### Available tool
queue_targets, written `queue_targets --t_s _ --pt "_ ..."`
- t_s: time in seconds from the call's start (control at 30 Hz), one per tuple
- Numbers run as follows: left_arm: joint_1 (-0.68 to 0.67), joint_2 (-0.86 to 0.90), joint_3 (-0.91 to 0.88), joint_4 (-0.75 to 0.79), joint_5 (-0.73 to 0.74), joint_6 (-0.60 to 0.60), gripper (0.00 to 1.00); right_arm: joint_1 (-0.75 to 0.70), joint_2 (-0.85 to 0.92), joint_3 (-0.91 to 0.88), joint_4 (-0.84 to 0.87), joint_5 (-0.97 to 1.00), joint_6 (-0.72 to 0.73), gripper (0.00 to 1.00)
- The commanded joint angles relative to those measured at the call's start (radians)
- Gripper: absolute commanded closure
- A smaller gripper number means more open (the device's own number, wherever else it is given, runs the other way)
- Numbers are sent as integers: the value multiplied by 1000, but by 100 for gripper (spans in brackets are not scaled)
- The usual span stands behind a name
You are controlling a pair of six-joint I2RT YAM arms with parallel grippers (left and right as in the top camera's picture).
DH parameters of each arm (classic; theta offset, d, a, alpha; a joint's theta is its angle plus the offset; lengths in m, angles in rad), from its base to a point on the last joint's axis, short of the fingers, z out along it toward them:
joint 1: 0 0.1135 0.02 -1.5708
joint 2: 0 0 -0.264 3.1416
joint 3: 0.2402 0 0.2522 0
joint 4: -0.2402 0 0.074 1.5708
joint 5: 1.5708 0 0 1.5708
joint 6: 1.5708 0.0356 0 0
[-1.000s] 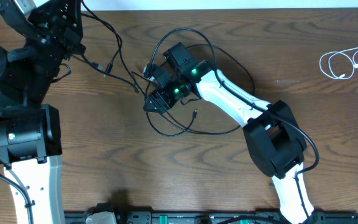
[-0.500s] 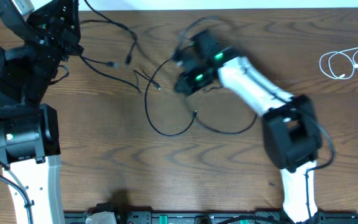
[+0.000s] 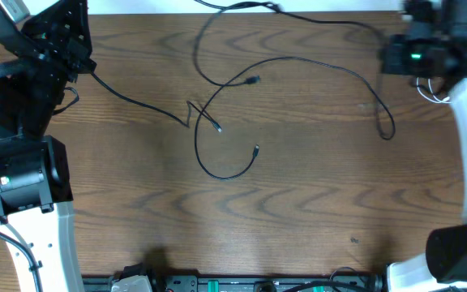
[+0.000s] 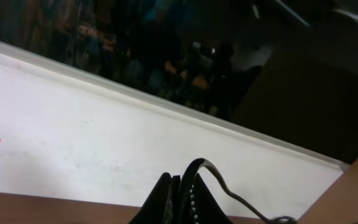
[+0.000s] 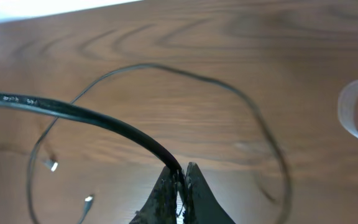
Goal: Untangle cables
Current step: 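Pull the black cable up-right with the right gripper, stretching it out, then lay the black cable at the upper right and release with the right gripper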
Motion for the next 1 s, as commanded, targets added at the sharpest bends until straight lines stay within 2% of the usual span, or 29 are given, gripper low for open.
queue_targets --t_s 0.0,0.3,0.57,0.8,0.97 --pt "34 -6 19 -16 -6 11 92 -112 -24 5 -40 113 83 99" --pt "102 -6 19 -146 -167 68 92 -324 -14 5 -98 146 153 99" --pt "105 -6 19 -232 -292 128 92 -431 -14 5 -111 201 183 99" --pt "105 -6 19 -274 -292 131 92 -467 -14 5 -8 178 166 99" --pt "105 -6 19 -351 -292 131 92 -483 -14 5 110 232 156 99"
